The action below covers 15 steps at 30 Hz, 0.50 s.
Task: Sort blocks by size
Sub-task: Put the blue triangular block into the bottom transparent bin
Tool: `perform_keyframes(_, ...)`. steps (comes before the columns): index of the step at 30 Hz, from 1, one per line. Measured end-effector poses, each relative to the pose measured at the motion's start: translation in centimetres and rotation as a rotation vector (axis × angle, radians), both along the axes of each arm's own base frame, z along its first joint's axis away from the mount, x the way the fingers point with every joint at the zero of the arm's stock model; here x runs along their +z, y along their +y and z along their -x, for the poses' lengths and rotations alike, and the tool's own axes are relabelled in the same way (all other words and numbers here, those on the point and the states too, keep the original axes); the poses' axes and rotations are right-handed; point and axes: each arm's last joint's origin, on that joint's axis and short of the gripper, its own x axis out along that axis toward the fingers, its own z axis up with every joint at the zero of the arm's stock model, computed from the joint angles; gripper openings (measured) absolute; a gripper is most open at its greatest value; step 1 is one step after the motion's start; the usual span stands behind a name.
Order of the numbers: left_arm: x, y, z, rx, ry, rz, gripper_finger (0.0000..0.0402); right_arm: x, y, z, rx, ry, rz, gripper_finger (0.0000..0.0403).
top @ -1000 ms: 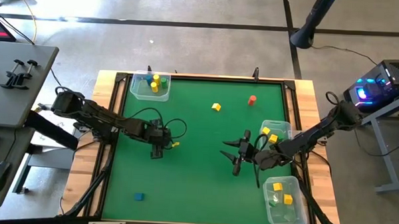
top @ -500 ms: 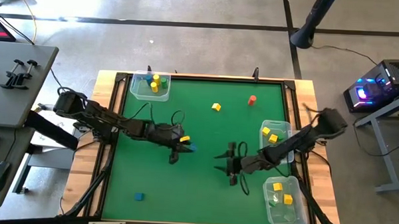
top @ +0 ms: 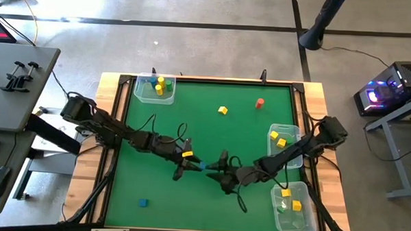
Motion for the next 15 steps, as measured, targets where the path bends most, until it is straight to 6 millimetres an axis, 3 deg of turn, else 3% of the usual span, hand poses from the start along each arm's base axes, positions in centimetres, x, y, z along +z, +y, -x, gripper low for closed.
perform_keyframes(6, -1.1, -0.2, -0.2, 0.007, 0.029, -0.011, 0.0087, 0.0, -0.7, -0.6, -0.023, 0.081, 0.002, 0.0169)
perform_keyframes(15, -2.1, -0.2, -0.5, 0.013, 0.054, -0.008, 0.0087, 0.7, 0.5, -0.4, 0.021, 0.049, 0.040, 0.0169)
